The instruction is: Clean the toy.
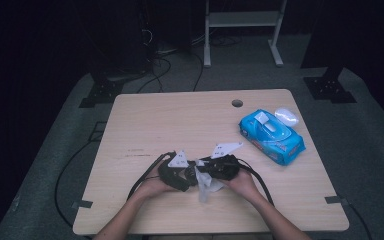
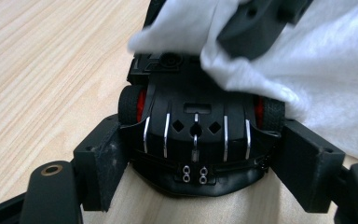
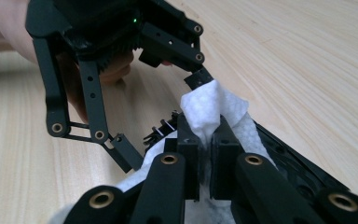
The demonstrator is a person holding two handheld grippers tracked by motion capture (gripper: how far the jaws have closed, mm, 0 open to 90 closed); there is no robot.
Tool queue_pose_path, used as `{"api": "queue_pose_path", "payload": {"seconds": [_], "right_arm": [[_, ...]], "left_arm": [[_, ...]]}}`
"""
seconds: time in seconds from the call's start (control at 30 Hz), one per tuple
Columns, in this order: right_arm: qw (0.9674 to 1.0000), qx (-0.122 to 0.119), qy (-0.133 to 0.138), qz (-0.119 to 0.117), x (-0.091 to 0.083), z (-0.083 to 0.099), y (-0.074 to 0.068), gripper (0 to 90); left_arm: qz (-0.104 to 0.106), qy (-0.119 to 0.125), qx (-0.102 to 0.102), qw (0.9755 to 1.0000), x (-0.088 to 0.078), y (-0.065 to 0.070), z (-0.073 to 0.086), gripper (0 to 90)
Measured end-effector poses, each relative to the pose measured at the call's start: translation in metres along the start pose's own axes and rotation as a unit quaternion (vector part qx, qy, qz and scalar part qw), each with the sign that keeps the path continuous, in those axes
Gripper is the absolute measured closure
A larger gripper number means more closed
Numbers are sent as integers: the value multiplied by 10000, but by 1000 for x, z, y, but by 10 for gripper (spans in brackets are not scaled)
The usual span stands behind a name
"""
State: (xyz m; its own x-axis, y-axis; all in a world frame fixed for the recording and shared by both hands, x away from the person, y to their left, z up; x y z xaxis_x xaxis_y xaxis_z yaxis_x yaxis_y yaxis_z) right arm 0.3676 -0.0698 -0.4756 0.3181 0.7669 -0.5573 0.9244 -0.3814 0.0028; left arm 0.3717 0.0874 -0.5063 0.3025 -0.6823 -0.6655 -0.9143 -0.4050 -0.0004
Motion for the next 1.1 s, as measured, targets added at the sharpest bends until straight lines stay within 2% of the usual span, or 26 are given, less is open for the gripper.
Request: {"api": "queue_pose_path", "payload": {"seconds": [0.03,0.07,0.13,0.2,0.3,0.37,0.47,0.57,0.63,0.77,0.9,1.03,1.1], "right_arm": [[10000,-36,-45,46,0,0,1,776],[9999,-22,-95,121,-3,1,3,693],[9999,-14,-69,155,-6,0,4,666],[9998,40,-7,181,-19,-1,6,619],[9998,14,45,210,-24,-1,5,609],[9997,-63,62,240,-25,0,3,642],[9996,-156,57,231,-19,3,-2,736],[9998,-124,2,129,-8,6,-3,806],[10000,-72,-12,22,-5,7,-3,830],[9999,-57,-83,-83,-4,7,-3,843],[9998,-77,-84,-138,1,2,-7,846],[9995,-174,-43,-269,13,-4,-16,846],[9996,-149,-38,-256,12,-3,-14,845]], "left_arm": [[-9,14,6,10000,0,1,0,238],[-8,16,13,10000,0,1,0,239],[-23,56,49,10000,-1,1,-1,240],[-61,72,90,9999,-2,2,-2,241],[-85,81,85,9999,-2,3,-2,241],[-90,71,91,9999,-2,3,-2,241],[-81,88,83,9999,-2,3,-2,241],[23,91,-21,10000,-2,1,-1,240],[172,120,-186,9996,0,0,0,234],[229,133,-179,9995,0,-1,-1,241],[116,133,1,9998,0,2,-2,243],[116,160,34,9998,-1,2,-1,242],[107,167,53,9998,-2,2,-1,242]]}}
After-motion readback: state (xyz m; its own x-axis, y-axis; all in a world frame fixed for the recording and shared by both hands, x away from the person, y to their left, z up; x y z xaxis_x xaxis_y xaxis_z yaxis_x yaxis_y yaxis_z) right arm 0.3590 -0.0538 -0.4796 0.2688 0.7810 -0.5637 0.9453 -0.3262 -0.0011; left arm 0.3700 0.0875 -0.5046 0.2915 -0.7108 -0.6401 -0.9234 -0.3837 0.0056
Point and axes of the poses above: each handheld gripper's, and its own axes: x roughly forward along the jaws, z roughly out of its underside, y roughly to its right, the point moved 4 cm from there along x, roughly forward along the jaws, and after that the axes turned 6 degrees about -x, right-handed, at the moved point
